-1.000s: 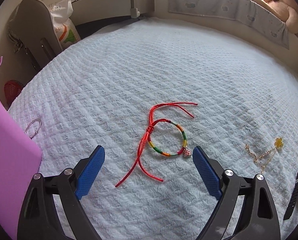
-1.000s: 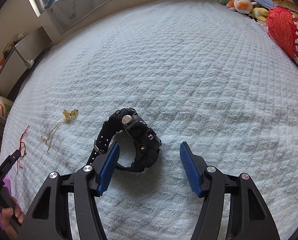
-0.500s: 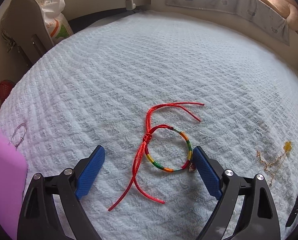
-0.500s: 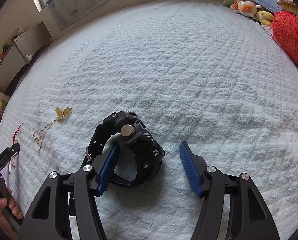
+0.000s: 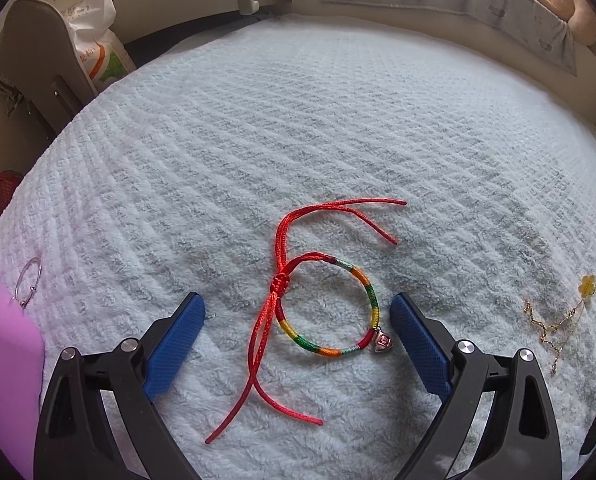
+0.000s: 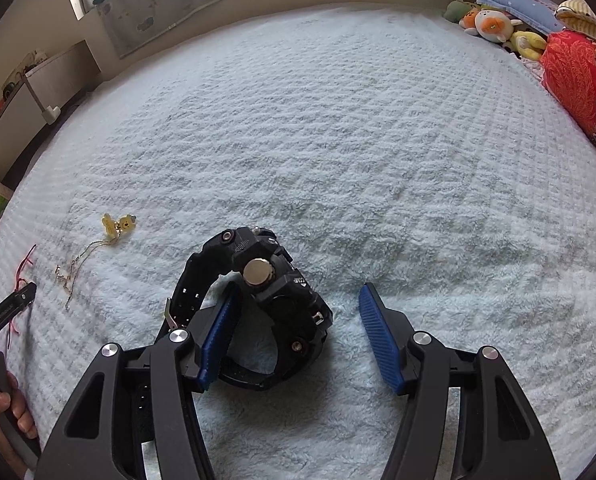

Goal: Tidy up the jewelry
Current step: 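Grasp the red string bracelet with the left tool while the right tool grasps the black watch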

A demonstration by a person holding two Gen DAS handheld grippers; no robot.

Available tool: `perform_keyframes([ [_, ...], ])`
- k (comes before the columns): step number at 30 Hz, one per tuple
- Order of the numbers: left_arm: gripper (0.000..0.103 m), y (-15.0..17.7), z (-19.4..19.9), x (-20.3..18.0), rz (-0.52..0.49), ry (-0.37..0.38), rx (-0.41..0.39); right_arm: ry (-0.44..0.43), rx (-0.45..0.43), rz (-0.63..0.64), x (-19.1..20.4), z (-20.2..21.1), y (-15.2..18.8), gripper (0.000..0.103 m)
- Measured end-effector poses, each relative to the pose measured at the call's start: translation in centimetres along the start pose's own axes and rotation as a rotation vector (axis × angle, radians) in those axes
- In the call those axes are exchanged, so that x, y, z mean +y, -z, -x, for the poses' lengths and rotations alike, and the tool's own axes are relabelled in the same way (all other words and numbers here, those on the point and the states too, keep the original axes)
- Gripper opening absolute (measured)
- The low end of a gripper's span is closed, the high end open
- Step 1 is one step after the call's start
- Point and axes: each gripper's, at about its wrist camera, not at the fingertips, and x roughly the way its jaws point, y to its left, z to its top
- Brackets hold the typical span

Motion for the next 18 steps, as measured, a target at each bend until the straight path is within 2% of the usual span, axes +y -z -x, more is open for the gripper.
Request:
perform_keyframes([
  [2,0.083,-0.1,0.1,-0.2,-0.01,0.003,-0.001,-0.001,0.005,0.0,0.0,0.1,-0.1,0.055],
  [7,0.056,-0.2,0.8,-1.2,-0.049,0.032,0.005,-0.001,0.013,0.015,0.3,0.3,-0.4,0.033],
  [8,0.046,-0.2,1.0,-1.2,-0.043,0.053,0.01,-0.004,0.019,0.005,0.1,0.3,-0.4,0.033],
  [9,0.043,-0.2,1.1,-1.3,-0.041,0.052,0.011,-0.013,0.023,-0.003,-0.1,0.3,-0.5,0.033],
  [10,0.03,-0.2,1.3,-1.3,-0.043,0.051,0.013,-0.014,0.025,0.002,0.0,0.5,-0.4,0.033],
  [14,0.005,0.2,1.9,-1.4,-0.053,0.048,0.017,-0.012,0.028,0.02,0.0,0.6,-0.4,0.032],
  [18,0.004,0.3,2.8,-0.9,-0.038,0.054,0.016,-0.018,0.027,0.006,0.0,1.1,-0.2,0.029],
])
